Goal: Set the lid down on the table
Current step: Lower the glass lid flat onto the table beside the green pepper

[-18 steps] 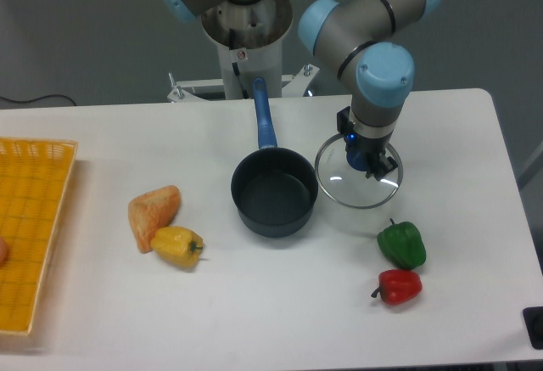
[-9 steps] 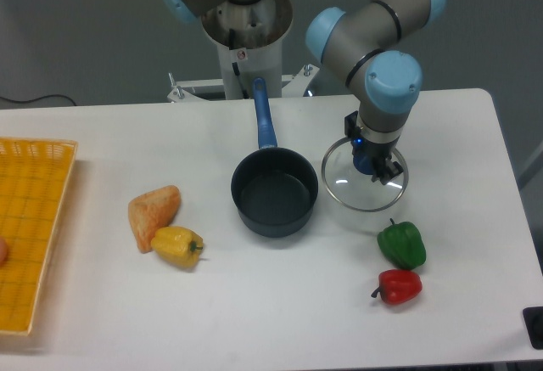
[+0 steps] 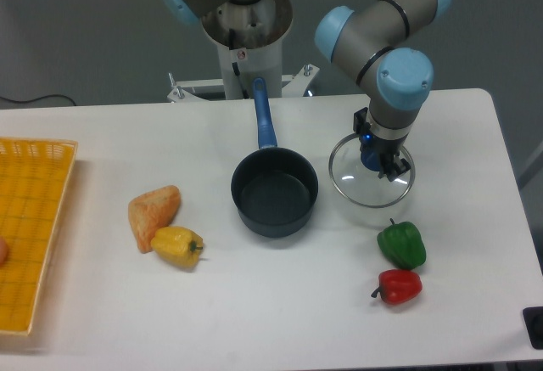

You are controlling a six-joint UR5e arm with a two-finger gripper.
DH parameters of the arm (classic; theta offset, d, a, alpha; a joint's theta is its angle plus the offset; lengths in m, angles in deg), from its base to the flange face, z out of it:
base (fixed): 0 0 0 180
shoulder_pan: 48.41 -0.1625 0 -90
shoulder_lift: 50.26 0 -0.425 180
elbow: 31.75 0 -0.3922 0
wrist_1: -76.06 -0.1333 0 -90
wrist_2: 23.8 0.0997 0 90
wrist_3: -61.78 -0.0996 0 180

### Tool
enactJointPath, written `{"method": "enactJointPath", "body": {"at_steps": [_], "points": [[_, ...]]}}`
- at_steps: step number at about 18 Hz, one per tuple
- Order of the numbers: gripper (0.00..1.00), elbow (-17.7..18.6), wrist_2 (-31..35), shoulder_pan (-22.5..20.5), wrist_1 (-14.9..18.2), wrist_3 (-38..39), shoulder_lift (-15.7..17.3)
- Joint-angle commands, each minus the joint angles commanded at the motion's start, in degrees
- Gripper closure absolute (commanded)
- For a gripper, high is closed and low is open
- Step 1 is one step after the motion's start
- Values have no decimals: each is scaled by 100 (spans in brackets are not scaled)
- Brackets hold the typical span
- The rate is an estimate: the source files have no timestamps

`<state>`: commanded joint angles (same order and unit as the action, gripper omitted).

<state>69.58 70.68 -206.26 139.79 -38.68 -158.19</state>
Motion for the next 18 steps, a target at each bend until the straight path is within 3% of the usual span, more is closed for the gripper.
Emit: {"method": "enactJointPath", "body": {"at_steps": [8,14,18], "points": [[45,70,229,-44,-88,-35,-97],[45,193,229,-44,-422,-35,-229],[45,202,237,-44,-440,-35,-264]]}}
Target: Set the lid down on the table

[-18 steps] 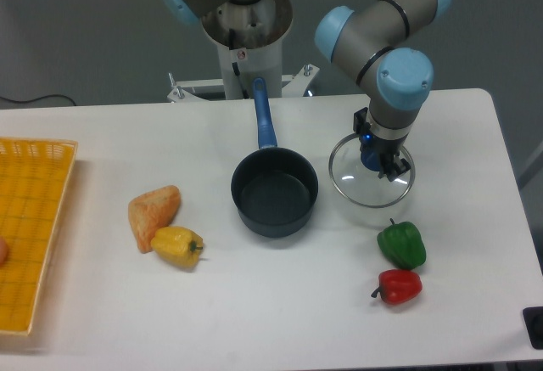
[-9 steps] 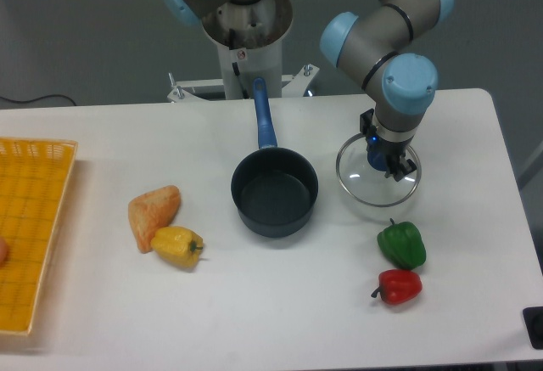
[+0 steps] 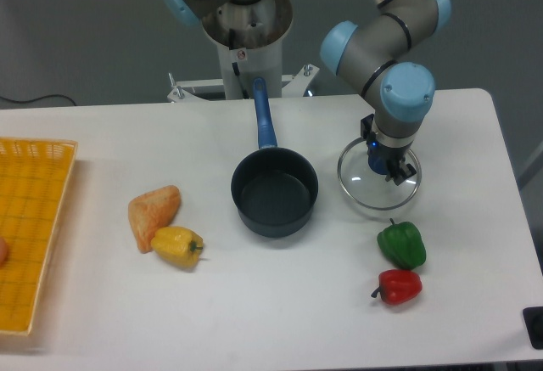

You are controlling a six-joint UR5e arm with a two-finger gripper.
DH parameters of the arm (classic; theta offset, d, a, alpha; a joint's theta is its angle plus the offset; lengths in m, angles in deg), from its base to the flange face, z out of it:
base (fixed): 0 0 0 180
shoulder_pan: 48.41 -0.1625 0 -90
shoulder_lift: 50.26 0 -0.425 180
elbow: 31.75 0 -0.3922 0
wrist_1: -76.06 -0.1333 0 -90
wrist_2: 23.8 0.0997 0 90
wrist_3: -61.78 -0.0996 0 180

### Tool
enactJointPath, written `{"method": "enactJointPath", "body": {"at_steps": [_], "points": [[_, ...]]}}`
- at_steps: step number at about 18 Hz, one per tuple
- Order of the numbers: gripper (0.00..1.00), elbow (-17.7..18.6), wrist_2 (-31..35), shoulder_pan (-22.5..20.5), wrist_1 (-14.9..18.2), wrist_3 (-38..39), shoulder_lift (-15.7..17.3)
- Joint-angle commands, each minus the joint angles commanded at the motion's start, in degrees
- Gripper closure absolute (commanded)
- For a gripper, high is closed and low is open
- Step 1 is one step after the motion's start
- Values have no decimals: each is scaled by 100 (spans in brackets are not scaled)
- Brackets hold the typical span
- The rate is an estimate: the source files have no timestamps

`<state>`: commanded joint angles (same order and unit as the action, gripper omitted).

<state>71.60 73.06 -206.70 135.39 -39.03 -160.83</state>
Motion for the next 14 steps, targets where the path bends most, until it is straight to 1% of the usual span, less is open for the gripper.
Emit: {"method": "enactJointPath", "body": {"at_steps": [2,4,14], "points": [[45,35,9,0,-17,0,-35],[45,97,9,0,-131,0,-44],[45,114,9,9,-132,17,-114]]}}
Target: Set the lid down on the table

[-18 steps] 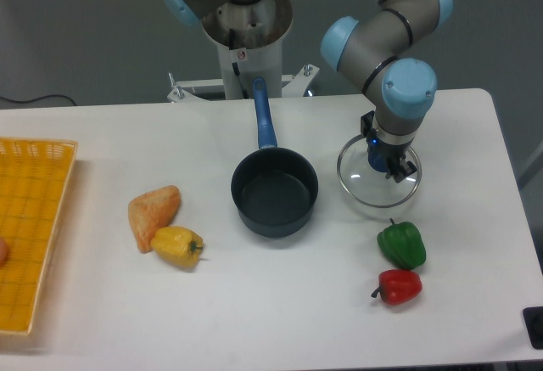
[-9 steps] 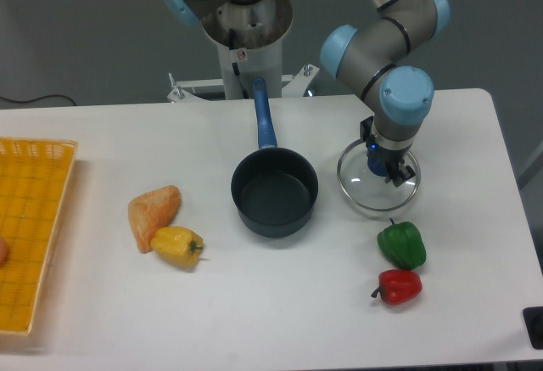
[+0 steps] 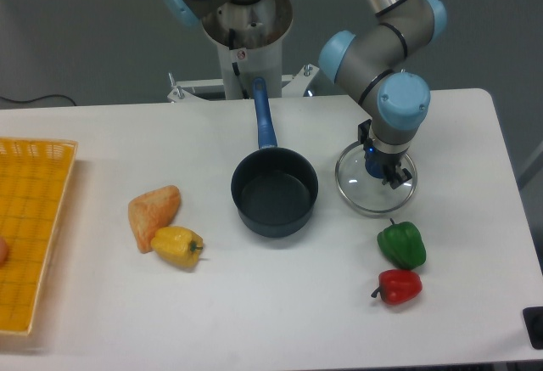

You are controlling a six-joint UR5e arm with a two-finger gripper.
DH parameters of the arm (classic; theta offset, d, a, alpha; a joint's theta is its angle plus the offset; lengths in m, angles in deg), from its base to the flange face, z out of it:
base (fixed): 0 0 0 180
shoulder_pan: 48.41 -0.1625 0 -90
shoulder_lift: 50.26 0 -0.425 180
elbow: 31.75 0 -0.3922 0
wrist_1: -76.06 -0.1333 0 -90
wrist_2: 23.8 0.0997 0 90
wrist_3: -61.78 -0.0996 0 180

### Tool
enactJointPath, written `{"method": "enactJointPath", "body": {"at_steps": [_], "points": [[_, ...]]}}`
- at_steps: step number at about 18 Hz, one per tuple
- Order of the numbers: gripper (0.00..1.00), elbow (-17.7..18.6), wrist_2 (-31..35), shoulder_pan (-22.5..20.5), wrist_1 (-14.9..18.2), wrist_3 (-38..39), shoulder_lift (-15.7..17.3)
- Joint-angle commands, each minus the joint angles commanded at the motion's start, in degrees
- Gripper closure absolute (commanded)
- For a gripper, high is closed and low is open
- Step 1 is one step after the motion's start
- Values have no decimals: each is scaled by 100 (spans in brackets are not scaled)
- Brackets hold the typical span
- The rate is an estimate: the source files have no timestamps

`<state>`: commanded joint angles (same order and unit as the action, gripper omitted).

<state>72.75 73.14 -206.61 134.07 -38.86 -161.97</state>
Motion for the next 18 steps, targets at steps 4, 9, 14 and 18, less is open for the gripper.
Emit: {"method": "enactJointPath", "body": {"at_steps": [4,9,14,18], "points": [[44,0,0,0,0,-9,0],[43,0,0,0,0,0,0],[43,0,0,9,0,9,-9],[43,0,0,9,0,9,-35]]}}
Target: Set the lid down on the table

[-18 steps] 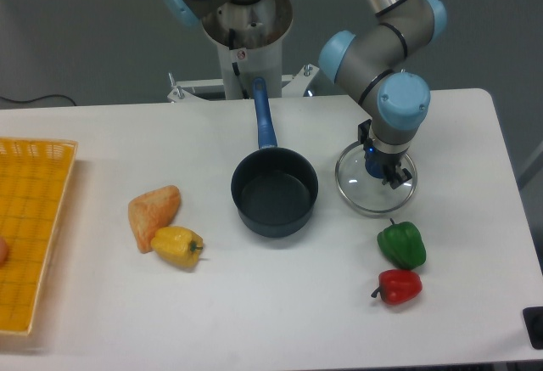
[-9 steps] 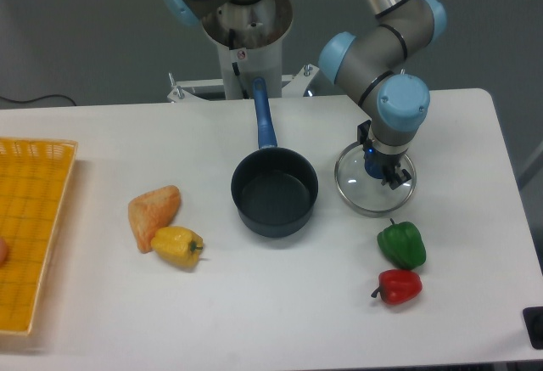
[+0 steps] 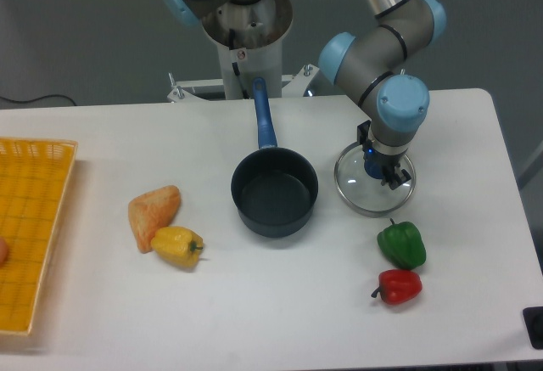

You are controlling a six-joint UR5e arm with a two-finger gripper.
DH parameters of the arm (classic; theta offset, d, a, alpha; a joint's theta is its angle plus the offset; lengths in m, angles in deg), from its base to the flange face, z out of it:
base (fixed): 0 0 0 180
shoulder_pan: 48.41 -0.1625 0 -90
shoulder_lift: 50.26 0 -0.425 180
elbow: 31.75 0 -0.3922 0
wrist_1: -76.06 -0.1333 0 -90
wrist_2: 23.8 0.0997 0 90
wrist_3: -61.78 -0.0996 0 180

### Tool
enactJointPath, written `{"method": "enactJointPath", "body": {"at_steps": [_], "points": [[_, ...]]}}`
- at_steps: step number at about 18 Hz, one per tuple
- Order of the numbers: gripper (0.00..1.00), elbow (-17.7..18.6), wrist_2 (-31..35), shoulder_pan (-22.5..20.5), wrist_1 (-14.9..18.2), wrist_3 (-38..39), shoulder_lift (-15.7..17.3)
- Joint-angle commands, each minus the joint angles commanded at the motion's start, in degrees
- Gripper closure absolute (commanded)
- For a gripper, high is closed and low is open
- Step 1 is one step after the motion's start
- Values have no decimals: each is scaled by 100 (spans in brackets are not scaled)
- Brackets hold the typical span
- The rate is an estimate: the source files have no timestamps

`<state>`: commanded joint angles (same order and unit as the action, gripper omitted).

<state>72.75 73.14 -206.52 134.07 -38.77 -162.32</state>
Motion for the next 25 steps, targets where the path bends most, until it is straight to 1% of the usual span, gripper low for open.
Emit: {"method": "enactJointPath", "body": {"at_steps": [12,15,25], "points": [[42,0,0,18,0,9,-62],[40,-9,0,18,0,9,-62],[39,0,87,26,0,18,-70]]}}
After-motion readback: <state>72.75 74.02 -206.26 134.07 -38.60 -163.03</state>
